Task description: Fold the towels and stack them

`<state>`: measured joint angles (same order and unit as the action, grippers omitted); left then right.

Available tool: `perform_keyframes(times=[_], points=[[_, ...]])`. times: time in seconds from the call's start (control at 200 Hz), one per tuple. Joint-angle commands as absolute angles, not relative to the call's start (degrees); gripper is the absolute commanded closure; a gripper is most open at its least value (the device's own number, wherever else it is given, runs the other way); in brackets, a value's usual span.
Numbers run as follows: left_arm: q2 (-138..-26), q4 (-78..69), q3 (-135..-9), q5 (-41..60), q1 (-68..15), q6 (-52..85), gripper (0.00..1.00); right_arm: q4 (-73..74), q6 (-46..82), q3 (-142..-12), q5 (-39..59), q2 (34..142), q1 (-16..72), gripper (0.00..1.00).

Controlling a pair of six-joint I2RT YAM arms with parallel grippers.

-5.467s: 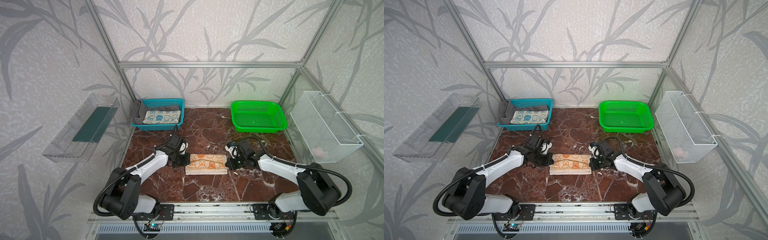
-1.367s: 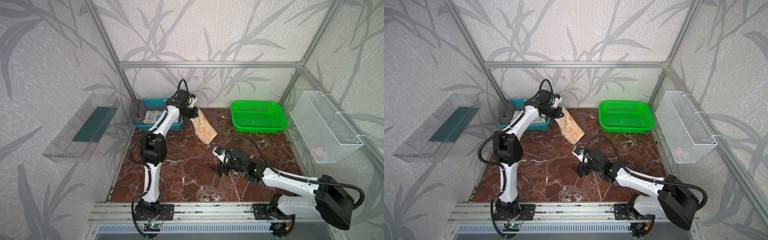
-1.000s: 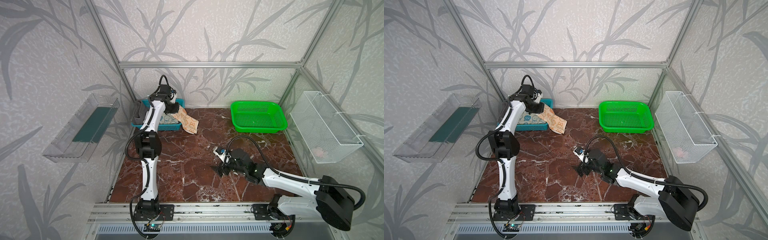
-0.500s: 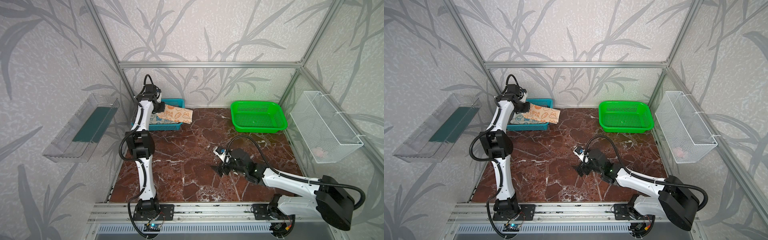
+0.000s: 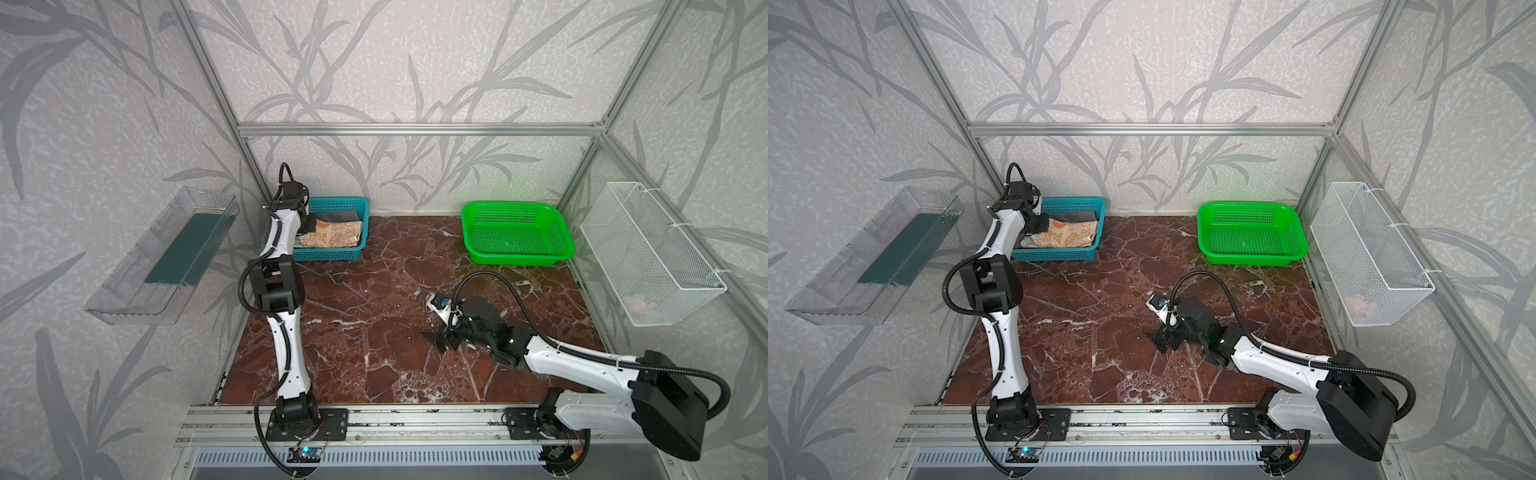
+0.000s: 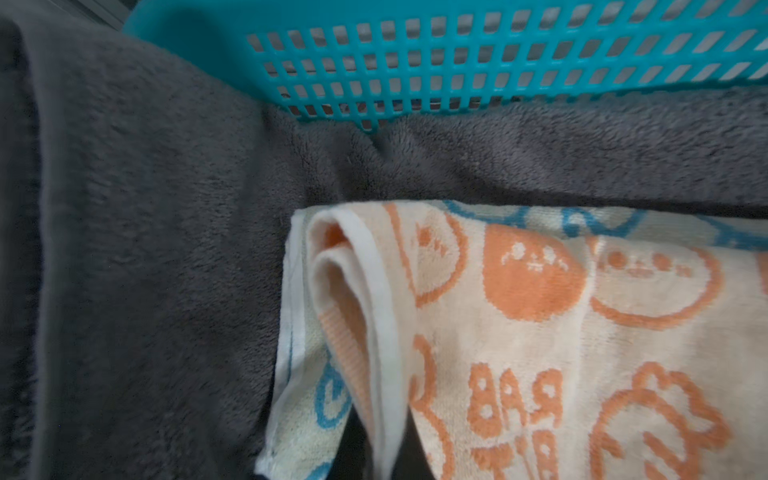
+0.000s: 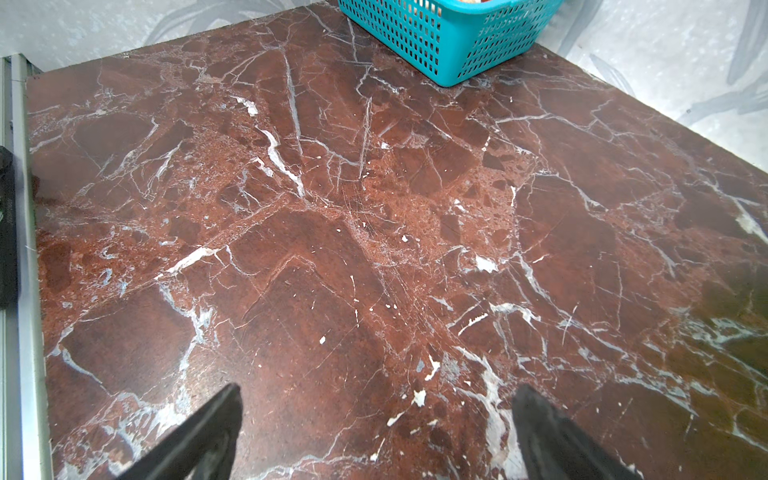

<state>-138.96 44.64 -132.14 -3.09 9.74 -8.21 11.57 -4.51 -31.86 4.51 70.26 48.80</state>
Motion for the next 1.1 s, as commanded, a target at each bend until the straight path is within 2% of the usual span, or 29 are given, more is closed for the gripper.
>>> perform_keyframes(times=[0.0, 0.235, 0.435, 0.5, 0.57, 0.665, 0.7, 0.735, 0.76, 0.77, 0.94, 1.095], points=[[-139.8, 43.5, -133.2, -5.8, 10.3, -9.5, 0.95, 11.0, -4.8, -32.6, 4.8, 71.1, 48.6, 0.01], [-138.3, 42.5, -132.8, -6.6, 10.9, -9.3, 0.93, 11.5, -4.5, -32.6, 5.0, 71.3, 48.6, 0.01], [-138.4, 43.9, -132.0, -7.6, 11.3, -8.0, 0.87, 10.9, -4.5, -31.9, 4.8, 69.6, 48.6, 0.01], [-137.8, 44.9, -131.8, -7.0, 11.3, -6.8, 0.73, 11.0, -4.4, -31.4, 4.2, 68.7, 48.6, 0.01], [-136.3, 46.5, -131.8, -5.2, 11.4, -5.2, 0.47, 10.9, -4.2, -31.1, 2.9, 67.3, 48.5, 0.01], [-132.3, 47.5, -130.9, -2.4, 11.3, -3.3, 0.32, 10.4, -3.8, -31.0, 2.4, 64.8, 48.0, 0.01], [-130.4, 47.5, -130.2, -0.3, 11.3, -2.5, 0.23, 10.1, -3.6, -30.9, 2.1, 63.8, 47.7, 0.01], [-128.1, 47.4, -129.1, 2.6, 11.3, -2.5, 0.20, 9.8, -3.4, -30.9, 1.7, 62.8, 47.4, 0.01], [-126.4, 47.4, -128.2, 4.2, 11.2, -2.2, 0.05, 9.4, -3.3, -30.9, 1.4, 62.1, 47.1, 0.01], [-125.7, 47.4, -127.9, 4.7, 11.1, -1.9, 0.03, 9.2, -3.3, -30.9, 1.3, 61.8, 47.0, 0.01], [-108.3, 41.6, -112.6, 9.6, 8.7, 0.9, 0.01, 5.4, -2.7, -31.9, 0.7, 56.5, 43.9, 0.01], [-84.4, 26.1, -85.2, 8.8, 4.1, 3.7, 0.01, -2.7, -0.6, -34.1, -0.7, 52.1, 38.1, 0.01]])
